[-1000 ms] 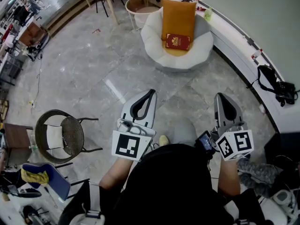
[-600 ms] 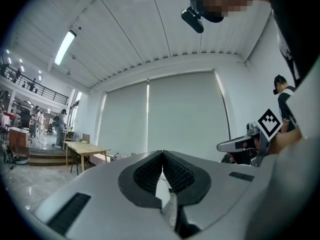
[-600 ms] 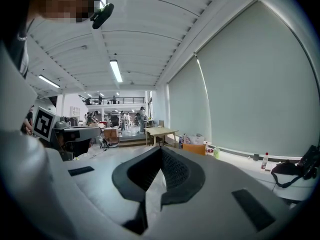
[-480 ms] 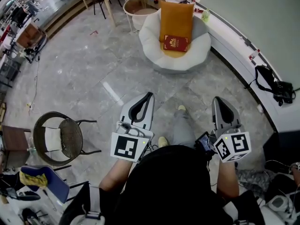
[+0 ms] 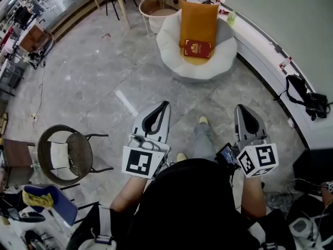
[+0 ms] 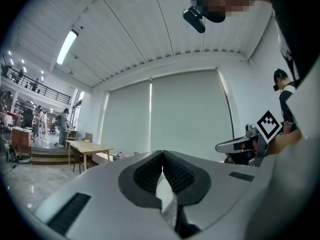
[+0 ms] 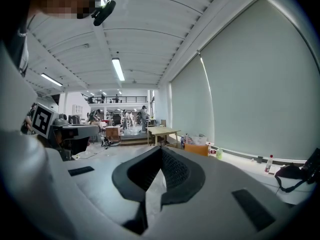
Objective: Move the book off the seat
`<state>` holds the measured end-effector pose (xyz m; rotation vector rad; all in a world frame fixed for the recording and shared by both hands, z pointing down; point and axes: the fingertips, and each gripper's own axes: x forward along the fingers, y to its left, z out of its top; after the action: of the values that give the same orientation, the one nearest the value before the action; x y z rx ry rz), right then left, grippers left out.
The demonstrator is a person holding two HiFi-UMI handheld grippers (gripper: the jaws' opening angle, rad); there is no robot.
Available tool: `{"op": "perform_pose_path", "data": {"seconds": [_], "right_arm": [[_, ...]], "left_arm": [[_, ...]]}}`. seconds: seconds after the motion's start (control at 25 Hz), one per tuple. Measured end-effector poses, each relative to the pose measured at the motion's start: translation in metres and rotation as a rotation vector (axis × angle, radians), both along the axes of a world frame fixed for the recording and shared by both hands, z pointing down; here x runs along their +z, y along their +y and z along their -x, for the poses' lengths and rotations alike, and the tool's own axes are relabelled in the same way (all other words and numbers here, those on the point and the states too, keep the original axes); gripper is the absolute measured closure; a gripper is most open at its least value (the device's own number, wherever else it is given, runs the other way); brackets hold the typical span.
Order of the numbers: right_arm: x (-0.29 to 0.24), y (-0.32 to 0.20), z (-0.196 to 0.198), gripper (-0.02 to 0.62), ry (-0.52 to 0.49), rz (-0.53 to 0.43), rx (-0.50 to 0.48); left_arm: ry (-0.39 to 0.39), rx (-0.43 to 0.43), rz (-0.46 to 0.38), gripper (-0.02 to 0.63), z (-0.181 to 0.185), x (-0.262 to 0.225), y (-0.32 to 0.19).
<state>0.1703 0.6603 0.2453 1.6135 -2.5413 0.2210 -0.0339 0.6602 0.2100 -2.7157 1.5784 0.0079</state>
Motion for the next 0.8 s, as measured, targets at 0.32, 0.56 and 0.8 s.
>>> {"op": "perform_pose_path", "data": {"seconds": [0.32, 0.56, 0.8], "right_arm": [[0.000, -0.025, -0.017, 0.583, 0.025, -0.009, 0.031], [0.012, -0.046, -0.042, 0.583, 0.021, 0.013, 0.060], [0.021, -0.081, -0.059, 0.583, 0.026, 0.032, 0.072]], "left_arm": [[0.011, 0.023, 0.021, 0.592, -0.011, 0.006, -0.023], [0.001, 0.061, 0.034, 0.592, -0.040, 0.012, -0.048], [-0.020, 0.092, 0.044, 0.592, -0.062, 0.017, -0.085]]}}
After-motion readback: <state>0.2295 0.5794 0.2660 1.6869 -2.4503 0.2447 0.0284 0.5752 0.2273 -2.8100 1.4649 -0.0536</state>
